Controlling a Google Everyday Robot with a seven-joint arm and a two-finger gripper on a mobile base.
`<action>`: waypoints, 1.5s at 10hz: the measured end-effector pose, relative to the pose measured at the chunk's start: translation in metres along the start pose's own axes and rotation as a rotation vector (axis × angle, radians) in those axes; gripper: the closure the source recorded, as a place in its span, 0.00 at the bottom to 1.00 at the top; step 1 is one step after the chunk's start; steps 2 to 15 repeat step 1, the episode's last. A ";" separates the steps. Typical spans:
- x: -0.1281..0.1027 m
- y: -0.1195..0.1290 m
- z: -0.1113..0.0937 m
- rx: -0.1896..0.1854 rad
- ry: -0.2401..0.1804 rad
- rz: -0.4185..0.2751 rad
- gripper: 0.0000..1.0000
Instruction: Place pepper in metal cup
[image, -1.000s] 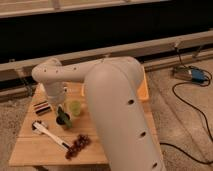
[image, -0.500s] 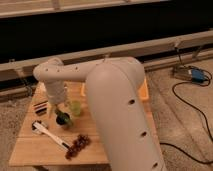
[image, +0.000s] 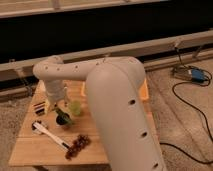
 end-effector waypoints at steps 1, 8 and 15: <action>0.000 0.001 0.000 0.000 0.000 -0.002 0.20; 0.000 0.001 0.000 0.000 0.000 -0.002 0.20; 0.000 0.001 0.000 0.000 0.000 -0.002 0.20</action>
